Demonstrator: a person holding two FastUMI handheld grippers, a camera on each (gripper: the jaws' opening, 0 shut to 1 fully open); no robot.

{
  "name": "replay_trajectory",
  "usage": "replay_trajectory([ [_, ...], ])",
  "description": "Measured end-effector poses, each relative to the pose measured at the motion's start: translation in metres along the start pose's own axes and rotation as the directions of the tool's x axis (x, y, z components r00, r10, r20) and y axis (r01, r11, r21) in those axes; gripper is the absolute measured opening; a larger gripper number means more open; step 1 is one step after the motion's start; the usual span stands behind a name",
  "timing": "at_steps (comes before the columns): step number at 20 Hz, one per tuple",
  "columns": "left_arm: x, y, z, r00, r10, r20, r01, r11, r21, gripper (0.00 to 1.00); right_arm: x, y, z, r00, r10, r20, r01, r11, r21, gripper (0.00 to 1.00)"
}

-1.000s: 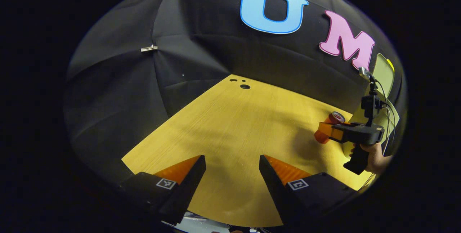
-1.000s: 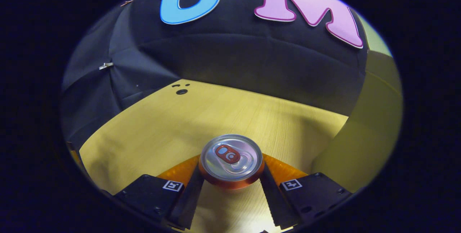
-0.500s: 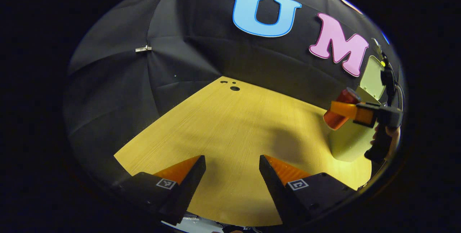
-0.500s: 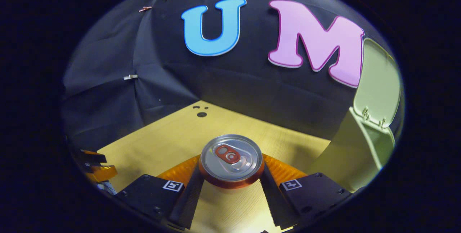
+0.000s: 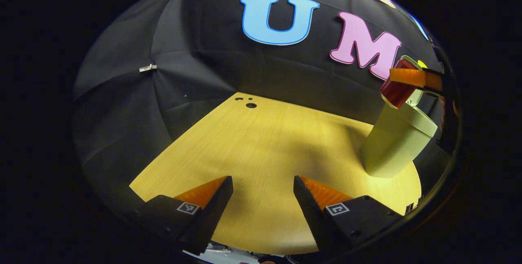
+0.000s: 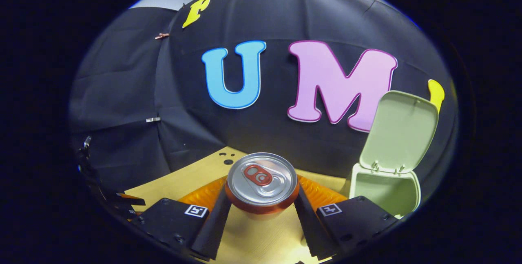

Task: Press the lid of the desktop garbage bin to open it, pick up the crumpled paper on the desktop and throw it into the bin, then pick up the pop can on the desktop and drop it into the bin, and finally close the garbage bin lid.

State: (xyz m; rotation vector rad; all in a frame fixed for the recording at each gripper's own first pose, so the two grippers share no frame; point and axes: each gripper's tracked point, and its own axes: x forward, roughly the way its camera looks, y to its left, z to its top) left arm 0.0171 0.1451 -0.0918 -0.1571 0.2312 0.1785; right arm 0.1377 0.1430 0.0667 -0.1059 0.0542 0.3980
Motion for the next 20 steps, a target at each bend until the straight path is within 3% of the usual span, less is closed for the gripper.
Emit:
replay_trajectory([
  [7,0.002,-0.027,0.014,0.999,-0.044,0.02,0.043,0.998,0.041,0.99,-0.019,-0.061,0.046,0.991,-0.097,0.087,0.097,0.995,0.003,0.83],
  [10,0.006,-0.041,0.019,0.998,-0.063,0.023,0.061,0.997,0.055,0.96,-0.028,-0.094,0.052,0.982,-0.158,0.101,0.157,0.987,0.012,0.83],
  [16,0.012,-0.063,0.028,0.995,-0.1,0.029,0.097,0.991,0.094,0.96,-0.044,-0.172,0.034,0.948,-0.311,0.066,0.309,0.95,0.042,0.83],
  [20,0.014,-0.07,0.029,0.994,-0.108,0.023,0.105,0.989,0.107,0.96,-0.052,-0.204,0.014,0.926,-0.376,0.02,0.374,0.926,0.056,0.82],
])
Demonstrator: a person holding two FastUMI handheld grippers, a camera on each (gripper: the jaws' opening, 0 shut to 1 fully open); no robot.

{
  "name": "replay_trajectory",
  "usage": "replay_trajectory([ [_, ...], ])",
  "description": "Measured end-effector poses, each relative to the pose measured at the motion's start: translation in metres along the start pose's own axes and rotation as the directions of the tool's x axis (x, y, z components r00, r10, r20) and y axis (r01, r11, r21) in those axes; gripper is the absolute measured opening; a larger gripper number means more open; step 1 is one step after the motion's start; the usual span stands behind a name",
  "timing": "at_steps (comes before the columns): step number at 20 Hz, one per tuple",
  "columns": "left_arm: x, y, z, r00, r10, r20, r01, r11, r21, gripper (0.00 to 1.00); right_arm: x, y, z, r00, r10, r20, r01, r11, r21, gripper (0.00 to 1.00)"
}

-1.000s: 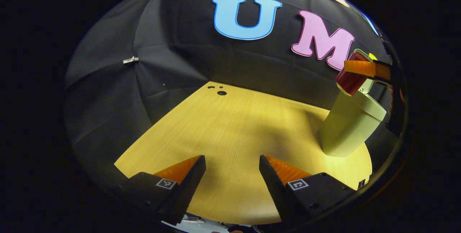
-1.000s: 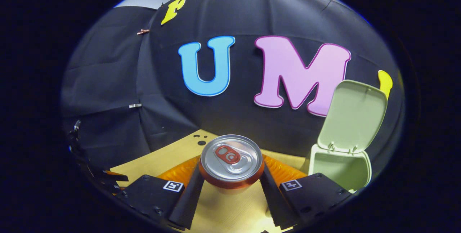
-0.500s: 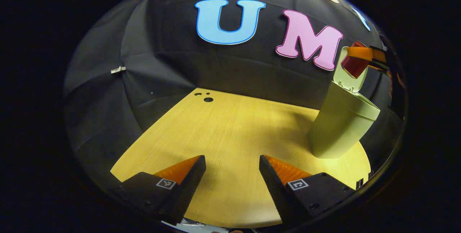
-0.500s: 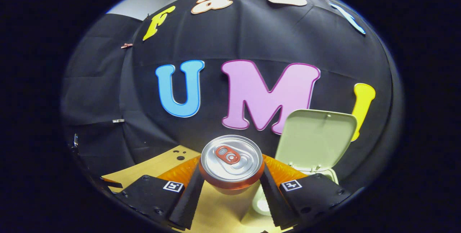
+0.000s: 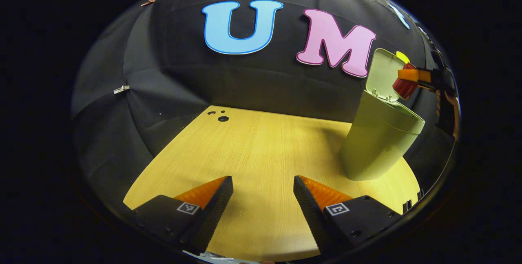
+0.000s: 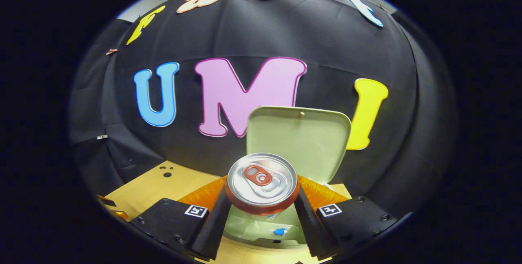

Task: Press the lid of the desktop garbage bin to open it, pick up the crumpled paper on the desktop and throw it into the bin, then pick up the pop can on the desktop and drop it into the bin, and finally close the garbage bin lid.

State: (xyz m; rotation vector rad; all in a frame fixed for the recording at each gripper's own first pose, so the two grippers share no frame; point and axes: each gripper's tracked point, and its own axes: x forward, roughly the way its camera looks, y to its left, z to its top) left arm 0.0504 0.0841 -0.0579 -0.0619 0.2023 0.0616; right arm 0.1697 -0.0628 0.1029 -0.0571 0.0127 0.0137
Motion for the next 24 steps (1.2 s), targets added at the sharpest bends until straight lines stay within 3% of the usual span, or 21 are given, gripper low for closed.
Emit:
replay_trajectory([
  [7,0.003,-0.001,0.001,1.0,0.0,-0.015,0.0,1.0,0.019,0.96,0.013,-0.021,-0.037,0.996,-0.045,-0.075,0.047,0.999,0.018,0.83],
  [13,0.001,-0.002,-0.003,1.0,0.004,-0.025,-0.004,1.0,0.011,0.96,0.02,-0.022,-0.039,0.995,-0.056,-0.085,0.057,0.998,0.011,0.86],
  [17,0.0,0.0,-0.004,1.0,0.012,-0.027,-0.012,1.0,0.008,0.96,0.02,-0.021,-0.018,0.997,-0.064,-0.041,0.064,0.998,0.009,0.97],
  [24,-0.002,0.002,-0.009,0.999,0.02,-0.033,-0.021,1.0,-0.012,0.96,0.014,-0.027,0.063,0.994,-0.064,0.083,0.065,0.998,-0.011,0.97],
])
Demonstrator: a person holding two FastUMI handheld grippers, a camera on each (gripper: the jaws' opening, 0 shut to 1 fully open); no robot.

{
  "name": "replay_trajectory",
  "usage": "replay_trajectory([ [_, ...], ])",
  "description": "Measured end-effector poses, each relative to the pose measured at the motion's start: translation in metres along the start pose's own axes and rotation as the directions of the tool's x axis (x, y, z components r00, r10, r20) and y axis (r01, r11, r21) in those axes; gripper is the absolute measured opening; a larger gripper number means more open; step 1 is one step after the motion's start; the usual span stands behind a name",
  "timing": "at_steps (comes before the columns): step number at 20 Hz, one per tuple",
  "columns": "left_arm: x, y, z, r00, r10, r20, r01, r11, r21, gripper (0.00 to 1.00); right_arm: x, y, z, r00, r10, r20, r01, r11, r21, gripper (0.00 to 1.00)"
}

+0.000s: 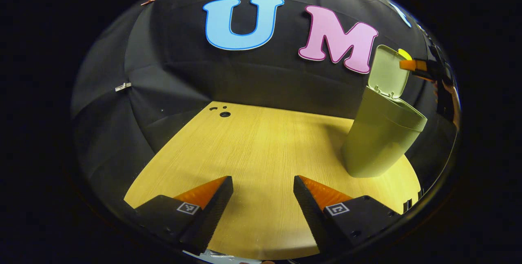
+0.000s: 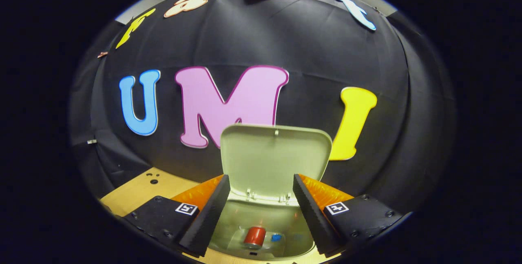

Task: Press the lid of the desktop garbage bin to open it, pick up the crumpled paper on the desktop and throw it into the bin, then pick up the pop can on the desktop and drop it into the bin, and finally close the garbage bin lid.

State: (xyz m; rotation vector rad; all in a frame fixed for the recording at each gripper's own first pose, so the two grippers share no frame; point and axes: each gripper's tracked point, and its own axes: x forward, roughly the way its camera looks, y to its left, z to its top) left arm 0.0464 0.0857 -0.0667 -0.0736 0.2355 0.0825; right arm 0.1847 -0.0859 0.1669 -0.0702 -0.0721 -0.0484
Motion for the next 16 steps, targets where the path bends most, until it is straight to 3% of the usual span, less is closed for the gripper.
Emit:
replay_trajectory([
  [6,-0.003,0.002,-0.011,1.0,0.02,-0.01,-0.02,1.0,-0.021,0.96,0.015,-0.013,0.058,0.996,-0.022,0.082,0.023,1.0,-0.003,0.97],
  [16,-0.029,0.017,-0.029,0.992,0.124,-0.016,-0.125,0.988,-0.093,0.96,0.069,-0.031,0.091,0.993,-0.067,0.095,0.058,0.994,0.091,0.96],
])
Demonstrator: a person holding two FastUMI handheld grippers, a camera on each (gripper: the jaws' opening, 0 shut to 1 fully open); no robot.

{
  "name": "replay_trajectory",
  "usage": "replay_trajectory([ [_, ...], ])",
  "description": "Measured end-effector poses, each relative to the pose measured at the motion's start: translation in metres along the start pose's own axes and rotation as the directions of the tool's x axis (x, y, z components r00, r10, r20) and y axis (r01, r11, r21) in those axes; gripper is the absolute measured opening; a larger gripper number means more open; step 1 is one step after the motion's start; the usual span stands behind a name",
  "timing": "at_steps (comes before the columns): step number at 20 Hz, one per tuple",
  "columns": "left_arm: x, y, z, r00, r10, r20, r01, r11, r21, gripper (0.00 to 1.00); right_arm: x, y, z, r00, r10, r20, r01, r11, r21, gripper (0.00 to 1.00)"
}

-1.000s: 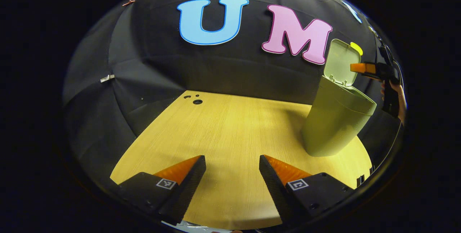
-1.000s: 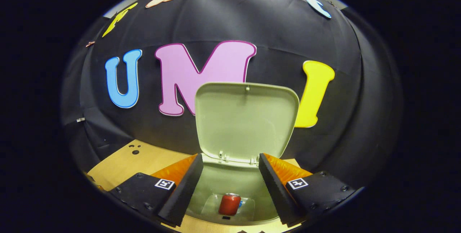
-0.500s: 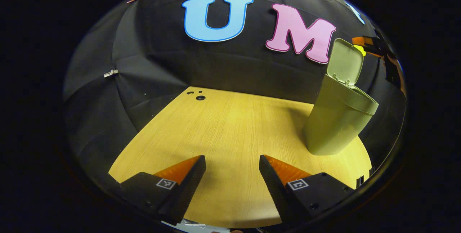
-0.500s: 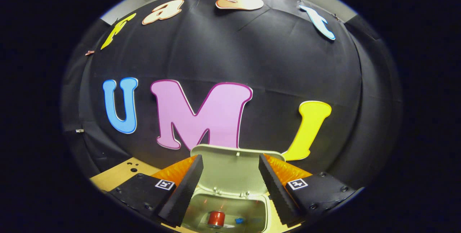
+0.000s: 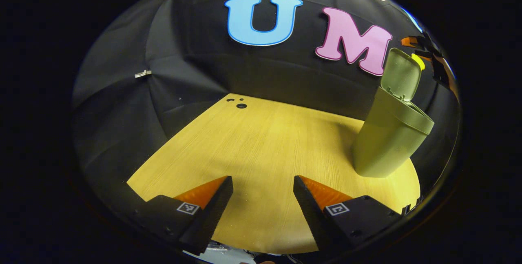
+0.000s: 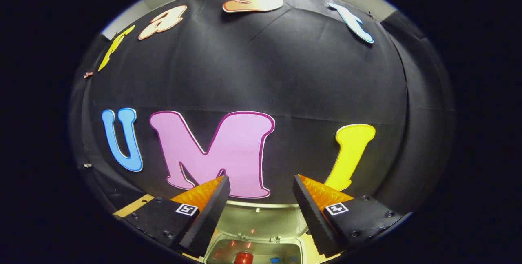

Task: Press the lid of the desktop garbage bin to open it, pick up the crumpled paper on the desktop and throw it into the bin, then pick up the pop can on the desktop and drop it into the bin, and finally close the garbage bin lid.

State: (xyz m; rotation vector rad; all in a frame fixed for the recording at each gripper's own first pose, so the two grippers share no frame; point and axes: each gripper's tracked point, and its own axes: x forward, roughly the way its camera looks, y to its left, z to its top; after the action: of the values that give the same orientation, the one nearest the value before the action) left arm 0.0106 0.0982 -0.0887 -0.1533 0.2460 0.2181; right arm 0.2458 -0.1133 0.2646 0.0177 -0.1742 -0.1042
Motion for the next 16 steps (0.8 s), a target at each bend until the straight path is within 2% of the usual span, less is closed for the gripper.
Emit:
replay_trajectory([
  [8,-0.027,-0.004,-0.008,0.992,0.124,0.033,-0.122,0.991,-0.059,0.96,0.038,0.002,-0.024,0.996,0.047,-0.081,-0.044,0.998,0.047,0.96],
  [10,-0.031,-0.012,-0.007,0.991,0.126,0.045,-0.123,0.99,-0.064,0.99,0.04,0.003,-0.038,0.991,0.054,-0.12,-0.05,0.998,0.035,0.97],
  [11,-0.033,-0.015,-0.007,0.991,0.124,0.048,-0.121,0.991,-0.06,0.96,0.04,0.005,-0.043,0.988,0.06,-0.139,-0.057,0.998,0.026,0.97],
  [16,-0.035,-0.023,0.009,0.993,0.096,0.074,-0.095,0.995,-0.01,0.96,0.031,0.006,-0.042,0.988,0.059,-0.146,-0.06,0.998,-0.006,0.98],
])
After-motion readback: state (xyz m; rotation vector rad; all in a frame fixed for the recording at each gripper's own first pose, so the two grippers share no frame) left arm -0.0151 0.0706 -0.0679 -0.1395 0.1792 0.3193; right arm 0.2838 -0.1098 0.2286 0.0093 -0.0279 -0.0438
